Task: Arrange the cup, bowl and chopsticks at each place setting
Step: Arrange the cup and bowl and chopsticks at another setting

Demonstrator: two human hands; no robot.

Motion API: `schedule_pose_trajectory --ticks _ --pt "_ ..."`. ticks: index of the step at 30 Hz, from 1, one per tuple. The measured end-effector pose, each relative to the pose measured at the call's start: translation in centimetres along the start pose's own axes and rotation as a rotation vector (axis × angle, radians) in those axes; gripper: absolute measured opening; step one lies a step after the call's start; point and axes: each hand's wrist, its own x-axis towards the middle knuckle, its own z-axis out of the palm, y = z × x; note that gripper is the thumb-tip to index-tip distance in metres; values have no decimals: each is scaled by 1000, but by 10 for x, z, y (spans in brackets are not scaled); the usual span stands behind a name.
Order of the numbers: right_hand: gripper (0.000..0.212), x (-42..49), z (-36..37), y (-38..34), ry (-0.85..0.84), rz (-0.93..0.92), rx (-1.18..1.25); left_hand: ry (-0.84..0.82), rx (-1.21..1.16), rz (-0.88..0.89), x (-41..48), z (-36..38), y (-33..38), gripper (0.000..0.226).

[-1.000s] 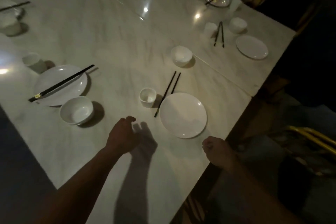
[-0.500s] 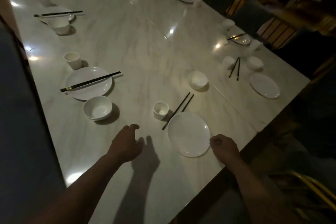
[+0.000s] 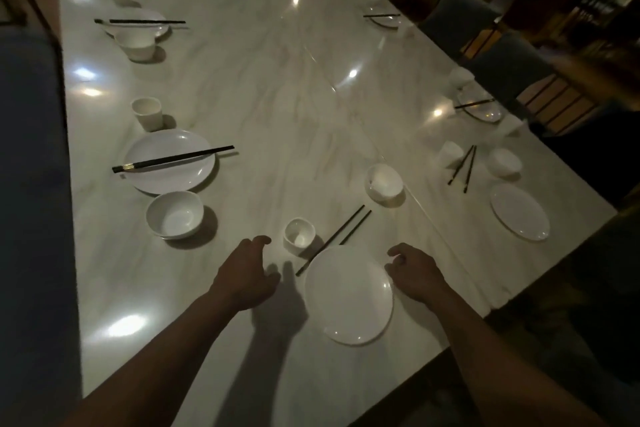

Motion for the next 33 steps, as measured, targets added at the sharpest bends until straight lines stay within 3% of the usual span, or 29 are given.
schedule_pose_trajectory --ticks 8,13,15,19,21,28,30,33 --pt "70 154 -38 -12 100 -221 -116 115 -55 -143 61 38 67 95" --pt "102 222 -45 -18 47 -303 -192 151 42 -294 86 66 91 98" --pt "112 236 -44 -19 1 -326 -231 171 51 -332 89 69 93 87" --pt "122 255 -41 -17 -56 -346 -248 234 105 -299 98 75 89 22" --pt "121 262 -40 -18 -50 -360 -233 246 166 -307 103 77 84 17" --pt "120 272 -46 -16 -47 -399 -245 333 135 -274 91 69 78 19" --pt "122 269 -51 -9 -68 -410 -241 405 96 -267 73 63 88 28" --pt "127 254 -58 6 -145 -472 -240 411 86 -298 41 59 85 58"
